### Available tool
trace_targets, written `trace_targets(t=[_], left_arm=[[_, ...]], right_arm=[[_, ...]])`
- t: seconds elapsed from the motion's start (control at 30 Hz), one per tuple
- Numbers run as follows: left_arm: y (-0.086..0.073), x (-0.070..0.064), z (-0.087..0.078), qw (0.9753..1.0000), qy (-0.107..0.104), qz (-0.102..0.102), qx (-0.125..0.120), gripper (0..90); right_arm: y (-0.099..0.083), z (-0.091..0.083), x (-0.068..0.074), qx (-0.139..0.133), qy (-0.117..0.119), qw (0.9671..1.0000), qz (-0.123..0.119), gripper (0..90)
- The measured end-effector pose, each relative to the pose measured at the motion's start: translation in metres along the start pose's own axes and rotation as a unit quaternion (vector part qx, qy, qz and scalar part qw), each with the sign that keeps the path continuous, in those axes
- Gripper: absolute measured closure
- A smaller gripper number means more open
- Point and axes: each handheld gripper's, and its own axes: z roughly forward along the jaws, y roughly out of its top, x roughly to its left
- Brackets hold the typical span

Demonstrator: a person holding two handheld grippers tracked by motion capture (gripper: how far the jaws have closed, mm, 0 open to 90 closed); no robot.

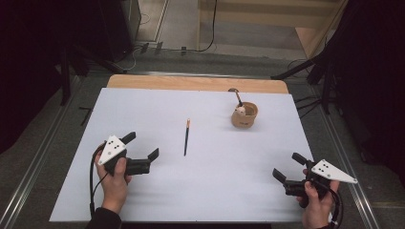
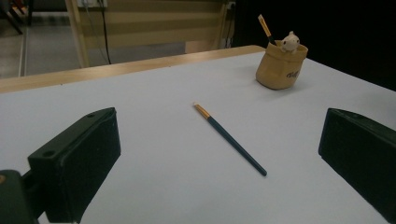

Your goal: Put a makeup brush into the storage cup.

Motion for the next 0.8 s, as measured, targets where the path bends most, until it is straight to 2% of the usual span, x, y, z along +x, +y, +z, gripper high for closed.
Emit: trace_targets(t=[0.27, 0.5, 0.8], left_arm=[[0.005, -0.005, 0.018, 0.9999, -0.007, 0.003, 0.010, 0.0], [0.009, -0.002, 0.027, 0.9999, -0.010, -0.009, 0.005, 0.0], [0.015, -0.003, 0.037, 0.9999, -0.014, -0.002, 0.009, 0.0]], right_arm=[[-0.002, -0.001, -0.001, 0.003, 0.000, 1.0000, -0.003, 0.0], [-0.001, -0.001, 0.000, 0.003, 0.002, 1.0000, -0.006, 0.0], [-0.002, 0.002, 0.002, 0.006, 0.007, 0.9999, -0.008, 0.0]])
